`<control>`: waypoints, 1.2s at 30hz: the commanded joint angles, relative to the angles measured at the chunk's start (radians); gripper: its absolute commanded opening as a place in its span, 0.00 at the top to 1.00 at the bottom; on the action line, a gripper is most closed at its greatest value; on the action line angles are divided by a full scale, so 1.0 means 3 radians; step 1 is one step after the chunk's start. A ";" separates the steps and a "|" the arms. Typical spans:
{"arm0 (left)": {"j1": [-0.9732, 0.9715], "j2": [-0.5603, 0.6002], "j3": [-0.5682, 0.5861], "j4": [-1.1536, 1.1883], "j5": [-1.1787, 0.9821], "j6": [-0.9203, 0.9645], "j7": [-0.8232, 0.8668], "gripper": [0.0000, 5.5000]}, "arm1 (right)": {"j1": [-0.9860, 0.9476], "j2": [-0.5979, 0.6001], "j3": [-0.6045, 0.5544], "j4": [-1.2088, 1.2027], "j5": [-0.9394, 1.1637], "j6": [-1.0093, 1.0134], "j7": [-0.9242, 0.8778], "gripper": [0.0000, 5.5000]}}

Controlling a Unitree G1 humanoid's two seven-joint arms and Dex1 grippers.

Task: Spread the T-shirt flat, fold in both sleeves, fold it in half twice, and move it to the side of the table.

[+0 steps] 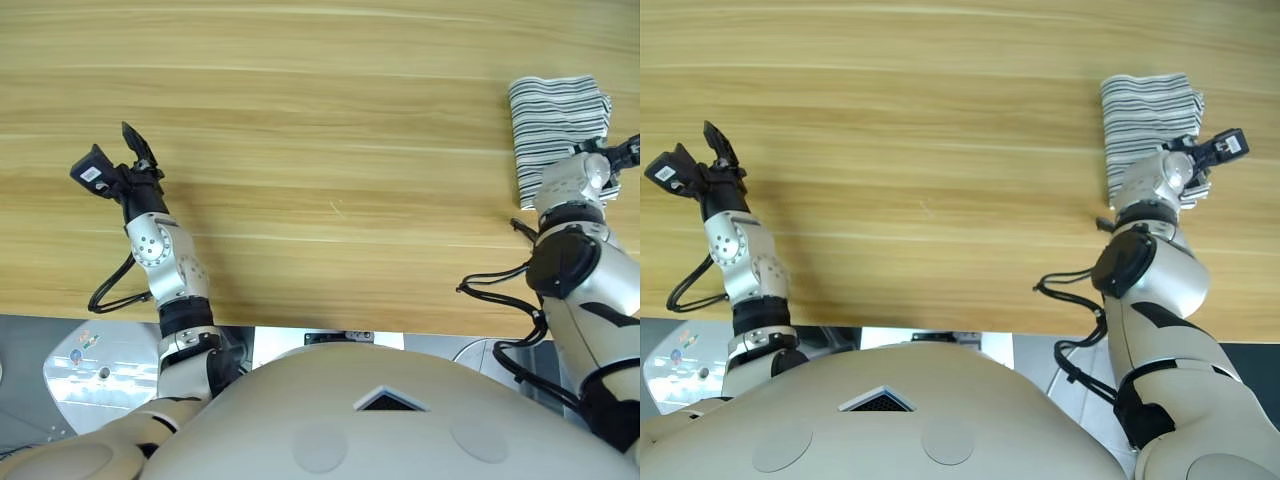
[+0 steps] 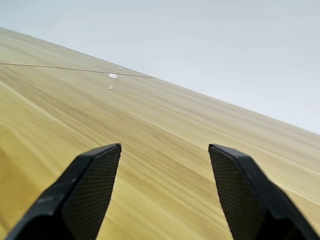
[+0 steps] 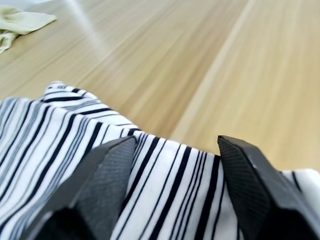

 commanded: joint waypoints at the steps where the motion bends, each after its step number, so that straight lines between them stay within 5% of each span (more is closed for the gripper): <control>1: 0.0092 -0.0028 0.0042 -0.0087 0.0005 0.0001 0.0068 0.41 | 0.0050 -0.0112 -0.0122 0.0119 0.0087 0.0067 -0.0093 0.45; 8: 0.0072 -0.0009 0.0014 -0.0085 0.0063 -0.0005 0.0078 0.41 | 0.0036 -0.0156 -0.0051 0.0086 -0.0021 -0.0048 0.0139 0.45; 18: 0.0013 -0.0011 -0.0076 -0.0066 0.0277 -0.0291 0.0105 0.41 | 0.0182 0.0342 0.1121 -0.1312 -0.0979 -0.1484 0.0788 0.45; 22: -0.0439 -0.0003 -0.0398 0.0191 0.0505 -0.0153 0.0024 0.41 | 0.0494 0.0669 0.1637 -0.1618 -0.1360 -0.1437 0.0979 0.45; 28: -0.1525 -0.0116 -0.1078 0.1426 0.1181 0.0062 0.0093 0.41 | 0.0422 0.1111 0.2087 -0.0828 -0.1628 -0.1004 0.1280 0.45; 36: -0.1044 -0.0097 -0.1577 0.1490 0.1797 -0.0193 0.0466 0.41 | 0.1207 0.1294 0.2197 -0.1459 -0.1606 -0.0954 0.1464 0.45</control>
